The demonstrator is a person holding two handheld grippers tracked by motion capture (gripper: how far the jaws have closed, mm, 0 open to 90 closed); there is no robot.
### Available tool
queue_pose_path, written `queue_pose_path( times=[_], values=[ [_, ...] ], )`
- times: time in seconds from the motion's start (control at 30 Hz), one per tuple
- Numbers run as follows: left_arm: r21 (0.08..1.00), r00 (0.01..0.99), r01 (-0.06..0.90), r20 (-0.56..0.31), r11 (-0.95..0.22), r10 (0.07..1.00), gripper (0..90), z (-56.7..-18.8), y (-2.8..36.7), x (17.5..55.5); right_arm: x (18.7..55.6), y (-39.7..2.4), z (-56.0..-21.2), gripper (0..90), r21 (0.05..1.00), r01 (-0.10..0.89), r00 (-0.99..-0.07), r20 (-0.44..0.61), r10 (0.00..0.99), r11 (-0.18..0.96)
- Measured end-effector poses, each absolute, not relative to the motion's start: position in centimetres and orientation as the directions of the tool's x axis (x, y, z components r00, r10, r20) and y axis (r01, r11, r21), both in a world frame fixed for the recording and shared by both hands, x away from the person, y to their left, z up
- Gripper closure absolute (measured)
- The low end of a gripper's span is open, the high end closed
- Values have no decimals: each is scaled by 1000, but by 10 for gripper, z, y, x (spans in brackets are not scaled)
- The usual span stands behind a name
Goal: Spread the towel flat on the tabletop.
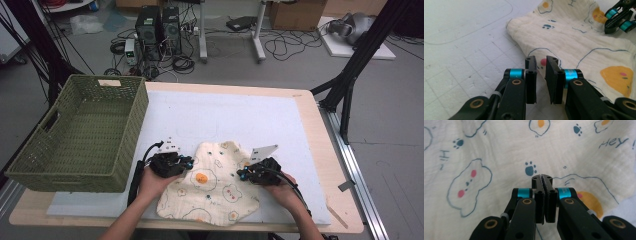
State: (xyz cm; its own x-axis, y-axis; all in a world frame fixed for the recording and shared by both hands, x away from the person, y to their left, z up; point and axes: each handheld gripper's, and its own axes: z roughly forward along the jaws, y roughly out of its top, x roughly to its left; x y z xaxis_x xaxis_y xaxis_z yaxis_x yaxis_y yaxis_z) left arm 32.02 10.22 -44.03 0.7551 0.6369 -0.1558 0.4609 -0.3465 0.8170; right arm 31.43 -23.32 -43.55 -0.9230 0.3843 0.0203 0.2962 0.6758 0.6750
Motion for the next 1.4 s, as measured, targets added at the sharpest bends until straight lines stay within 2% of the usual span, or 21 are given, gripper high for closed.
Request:
queue_pose_path(
  times=[0.33, 0.5, 0.73, 0.83, 0.9, 0.97, 1.13, 1.4],
  values=[
    [818, 759, 465, -171, -339, 629, 766, -439, 96, 322, 297, -279, -430, 896, 689, 333, -903, 36, 428, 643],
    [812, 763, 467, -170, -351, 623, 731, -441, 86, 326, 296, -273, -434, 894, 661, 318, -914, 23, 405, 680],
    [771, 766, 516, -221, -373, 604, 662, -450, 74, 330, 298, -275, -436, 890, 669, 323, -912, 32, 408, 669],
    [770, 767, 524, -242, -363, 594, 717, -452, 71, 331, 300, -275, -436, 889, 670, 328, -912, 42, 407, 665],
    [770, 776, 526, -260, -362, 574, 822, -454, 68, 331, 302, -275, -437, 889, 673, 332, -912, 50, 408, 661],
    [773, 779, 520, -254, -363, 573, 877, -453, 67, 331, 303, -274, -437, 888, 674, 333, -911, 49, 410, 659],
    [804, 759, 491, -207, -334, 618, 890, -445, 77, 330, 304, -270, -433, 888, 687, 318, -913, 35, 407, 654],
    [878, 699, 404, -115, -258, 706, 891, -407, 111, 321, 316, -251, -423, 888, 717, 285, -917, 9, 400, 637]
  ],
)
